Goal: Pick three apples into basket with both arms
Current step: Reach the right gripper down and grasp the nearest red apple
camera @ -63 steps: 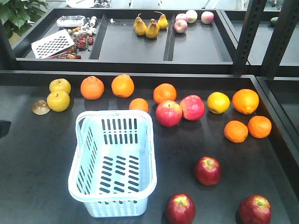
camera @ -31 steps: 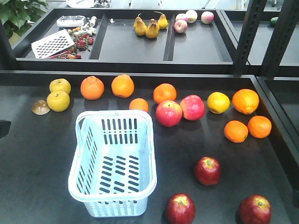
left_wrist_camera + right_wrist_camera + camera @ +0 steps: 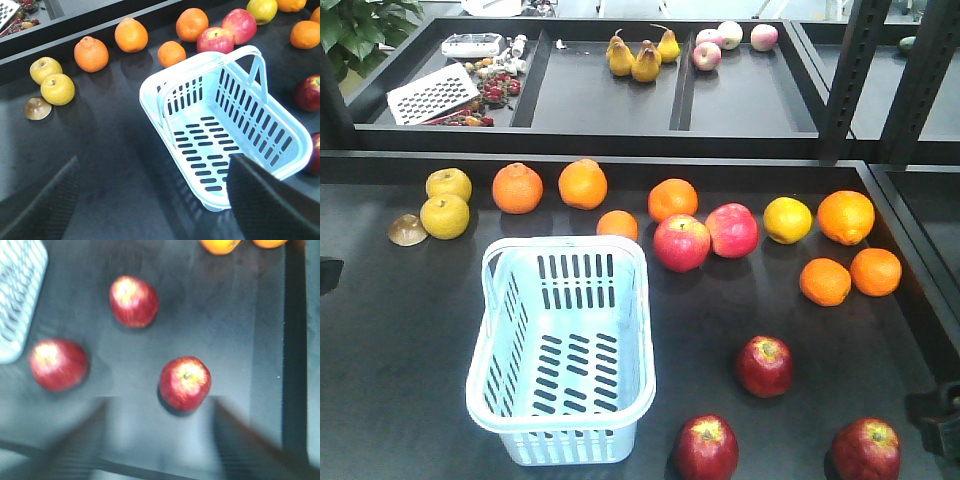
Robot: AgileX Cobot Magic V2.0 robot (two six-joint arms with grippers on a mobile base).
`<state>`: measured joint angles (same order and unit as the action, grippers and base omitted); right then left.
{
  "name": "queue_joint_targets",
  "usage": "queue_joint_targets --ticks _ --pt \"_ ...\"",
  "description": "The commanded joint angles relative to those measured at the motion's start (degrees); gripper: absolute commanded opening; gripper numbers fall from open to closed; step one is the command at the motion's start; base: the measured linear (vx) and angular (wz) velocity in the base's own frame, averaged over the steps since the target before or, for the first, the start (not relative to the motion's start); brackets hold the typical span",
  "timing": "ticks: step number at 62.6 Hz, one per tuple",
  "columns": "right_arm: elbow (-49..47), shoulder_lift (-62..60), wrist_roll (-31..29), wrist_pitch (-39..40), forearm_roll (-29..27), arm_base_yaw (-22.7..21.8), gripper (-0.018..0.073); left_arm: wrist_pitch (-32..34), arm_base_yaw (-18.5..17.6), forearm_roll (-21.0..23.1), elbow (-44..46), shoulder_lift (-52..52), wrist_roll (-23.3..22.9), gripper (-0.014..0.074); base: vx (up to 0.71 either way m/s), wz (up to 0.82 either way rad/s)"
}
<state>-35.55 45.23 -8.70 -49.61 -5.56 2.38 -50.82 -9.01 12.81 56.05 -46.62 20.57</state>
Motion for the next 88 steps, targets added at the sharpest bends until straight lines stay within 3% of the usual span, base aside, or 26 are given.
queue_joint_targets --ticks 1,12,18,23,52,88 --pt "-2.0 1.8 -3.5 2.7 -1.3 -0.4 0.0678 3.5 0.0 0.9 1.4 0.3 -0.5 0.0565 0.00 0.00" --pt "-2.0 8.7 -14.2 4.8 -8.0 0.6 0.0704 3.5 0.0 0.9 1.4 0.3 -0.5 0.0565 0.00 0.00" --pt "-2.0 13.4 -20.7 7.1 -11.2 4.0 0.0690 3.5 0.0 0.9 1.4 0.3 -0.5 0.0565 0.00 0.00" --pt "-2.2 18.2 -22.7 8.3 -11.7 7.2 0.0678 3.5 0.0 0.9 1.4 0.3 -0.5 0.0565 0.00 0.00" --pt "-14.0 43.0 -22.8 13.5 -11.2 24.4 0.0654 3.5 0.0 0.9 1.4 0.3 -0.5 0.0565 0.00 0.00" --pt "-20.3 62.0 -22.8 17.9 -9.9 25.7 0.0634 3.5 0.0 0.9 1.4 0.3 -0.5 0.0565 0.00 0.00"
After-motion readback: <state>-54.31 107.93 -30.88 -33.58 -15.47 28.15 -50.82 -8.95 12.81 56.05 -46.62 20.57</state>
